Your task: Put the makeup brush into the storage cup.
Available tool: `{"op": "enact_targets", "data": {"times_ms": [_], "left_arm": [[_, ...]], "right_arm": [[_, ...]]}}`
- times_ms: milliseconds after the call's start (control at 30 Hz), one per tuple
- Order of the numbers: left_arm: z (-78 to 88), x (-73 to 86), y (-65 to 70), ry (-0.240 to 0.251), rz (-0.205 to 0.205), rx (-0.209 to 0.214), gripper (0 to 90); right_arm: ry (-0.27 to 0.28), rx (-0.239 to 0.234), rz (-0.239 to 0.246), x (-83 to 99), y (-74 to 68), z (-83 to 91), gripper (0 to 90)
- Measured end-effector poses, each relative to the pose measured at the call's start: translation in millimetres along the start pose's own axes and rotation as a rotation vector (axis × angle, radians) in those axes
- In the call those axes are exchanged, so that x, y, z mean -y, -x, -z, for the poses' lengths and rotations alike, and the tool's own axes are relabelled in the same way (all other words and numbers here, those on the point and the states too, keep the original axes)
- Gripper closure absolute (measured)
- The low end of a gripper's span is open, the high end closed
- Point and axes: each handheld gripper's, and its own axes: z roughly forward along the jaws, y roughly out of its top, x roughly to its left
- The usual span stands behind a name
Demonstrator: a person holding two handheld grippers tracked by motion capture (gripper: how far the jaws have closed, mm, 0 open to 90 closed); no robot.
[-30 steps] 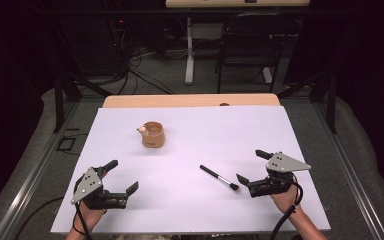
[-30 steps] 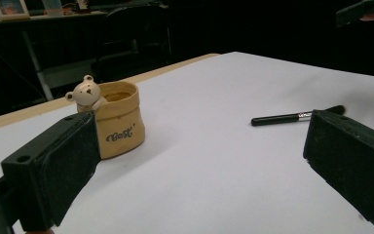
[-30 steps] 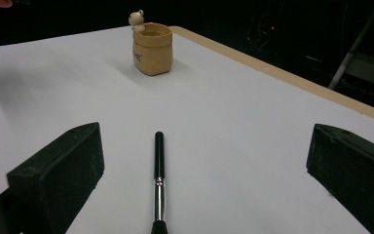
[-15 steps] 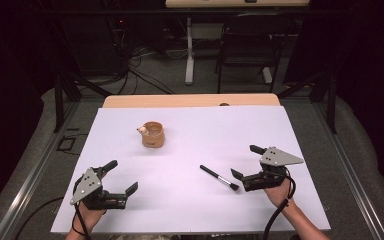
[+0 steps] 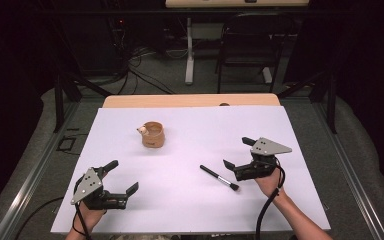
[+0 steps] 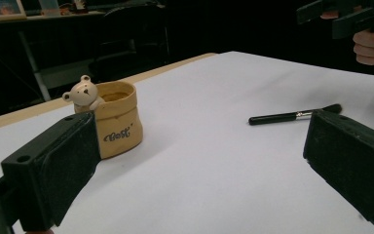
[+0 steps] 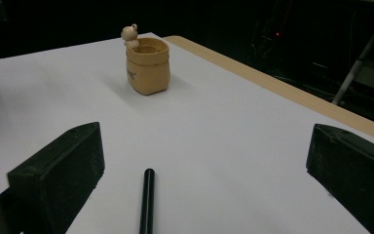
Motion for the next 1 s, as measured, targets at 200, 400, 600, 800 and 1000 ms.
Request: {"op": "enact_targets", "data": {"times_ms": [200,400,600,800,1000], "left_arm": [[0.4,0.0,0.0,0.002,-0.001,0.002,0.2],[0.3,-0.1,0.2,-0.001,-0.003,0.003,0.3],[0.1,0.1,0.4,-0.005,-0.006,-0.001,0.2],[0.6,0.1,0.6,-0.007,-0.006,-0.001,0.3],[1.0,0.0,0.9,-0.005,-0.007,0.0,0.2]], "right_arm": [[-0.06,-0.047,-0.016,-5.3,2.2,-15.5,1.3],[-0.175,-0.09,-0.007,-14.3,-0.8,-27.8,2.0],[-0.261,-0.088,0.001,-25.3,-1.5,-33.1,2.1],[-0.367,-0.094,0.013,-25.8,-3.1,-42.8,1.9],[-0.472,-0.105,0.018,-24.6,-4.4,-51.8,0.0]]}}
